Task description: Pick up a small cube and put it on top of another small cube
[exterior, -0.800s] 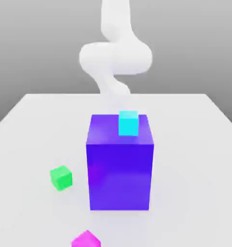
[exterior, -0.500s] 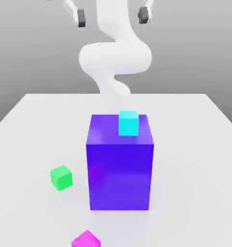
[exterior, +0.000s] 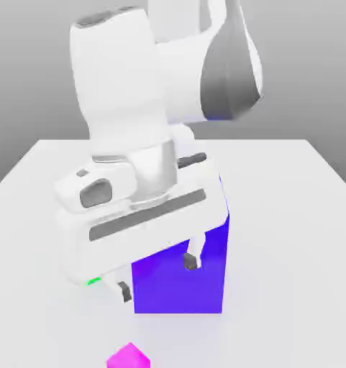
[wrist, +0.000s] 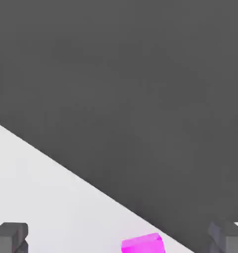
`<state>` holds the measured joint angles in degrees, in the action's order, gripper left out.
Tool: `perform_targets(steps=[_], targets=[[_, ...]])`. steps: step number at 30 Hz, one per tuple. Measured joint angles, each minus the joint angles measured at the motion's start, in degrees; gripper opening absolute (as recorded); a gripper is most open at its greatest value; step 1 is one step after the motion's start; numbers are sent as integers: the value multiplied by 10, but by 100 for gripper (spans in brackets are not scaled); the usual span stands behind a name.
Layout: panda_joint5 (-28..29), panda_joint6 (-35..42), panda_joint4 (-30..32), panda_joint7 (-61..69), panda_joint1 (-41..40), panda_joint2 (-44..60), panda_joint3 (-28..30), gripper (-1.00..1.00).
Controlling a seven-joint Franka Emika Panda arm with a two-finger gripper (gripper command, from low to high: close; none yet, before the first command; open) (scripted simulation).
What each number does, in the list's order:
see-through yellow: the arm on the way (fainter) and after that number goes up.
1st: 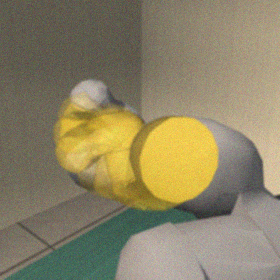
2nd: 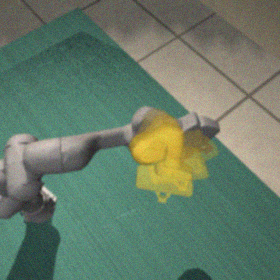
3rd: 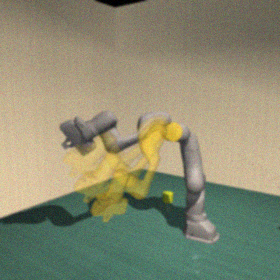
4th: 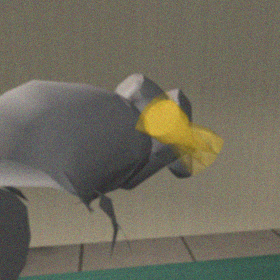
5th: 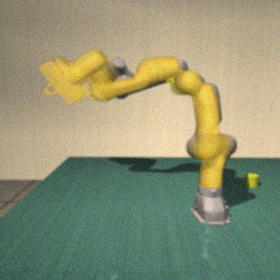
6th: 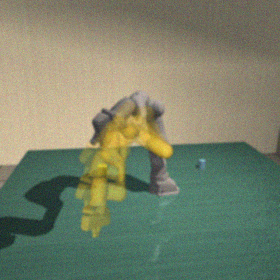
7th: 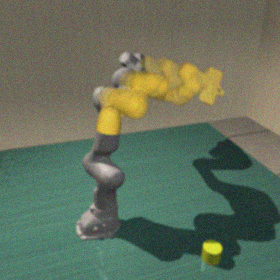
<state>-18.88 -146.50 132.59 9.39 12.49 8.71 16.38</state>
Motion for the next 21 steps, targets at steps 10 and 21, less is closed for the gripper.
perform_targets(steps=[10, 21], targets=[[22, -107, -7, 97, -33, 180, -19, 0], [40, -84, 0, 85, -23, 151, -6, -100]])
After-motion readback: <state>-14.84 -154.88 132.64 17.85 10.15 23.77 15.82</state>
